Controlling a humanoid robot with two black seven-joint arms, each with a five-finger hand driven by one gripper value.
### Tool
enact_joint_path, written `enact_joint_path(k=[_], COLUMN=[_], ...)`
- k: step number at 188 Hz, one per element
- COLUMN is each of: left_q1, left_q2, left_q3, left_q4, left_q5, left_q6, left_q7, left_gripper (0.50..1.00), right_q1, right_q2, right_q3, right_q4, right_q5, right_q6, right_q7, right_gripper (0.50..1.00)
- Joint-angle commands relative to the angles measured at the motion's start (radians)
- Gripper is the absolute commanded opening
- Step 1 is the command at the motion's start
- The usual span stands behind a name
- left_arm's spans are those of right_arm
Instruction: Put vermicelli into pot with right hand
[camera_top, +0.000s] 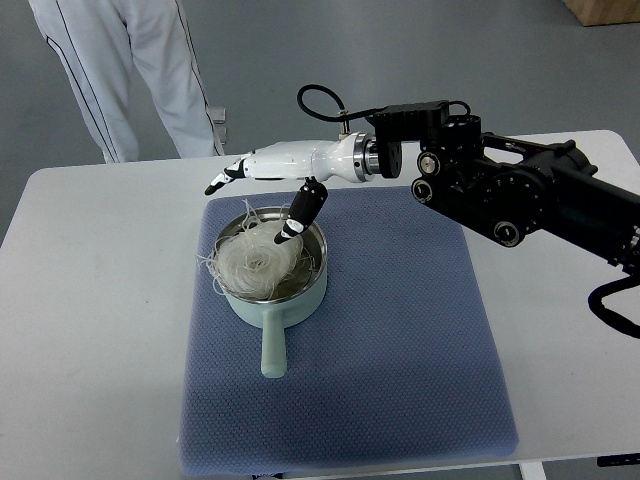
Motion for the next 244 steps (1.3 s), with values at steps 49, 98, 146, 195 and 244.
enact_joint_path(k=[49,98,146,195,244], left_q1=[0.000,0.001,0.000,0.000,0.000], left_q2=[0.000,0.000,0.000,0.000,0.000], left_q3=[0.000,0.000,0.000,0.000,0.000], left_q4=[0.000,0.000,0.000,0.000,0.000], left_q5=[0.000,-0.001,-0.001,0.000,0.000], left_q6=[0.000,0.000,0.000,0.000,0.000], left_q7=[0.000,0.000,0.000,0.000,0.000], left_gripper=[1.000,1.000,1.000,1.000,1.000], right_q1=[-0.048,-0.258,-0.381,-0.428,-0.476], right_q2=[-0.068,-0.036,0.039,0.050,0.068], right_q3=[0.186,0.410,0.488,0.477,0.470], right_q4=[-0.001,-0.035,-0.141,-0.274,-0.294], right_q5=[0.311,0.503,0.880,1.172,1.290], right_q6=[0.007,-0.076,-0.238,-0.335,-0.340], right_q7=[0.001,-0.002,-0.008,-0.011,-0.010], right_gripper=[0.924,0.924,0.924,0.926,0.926])
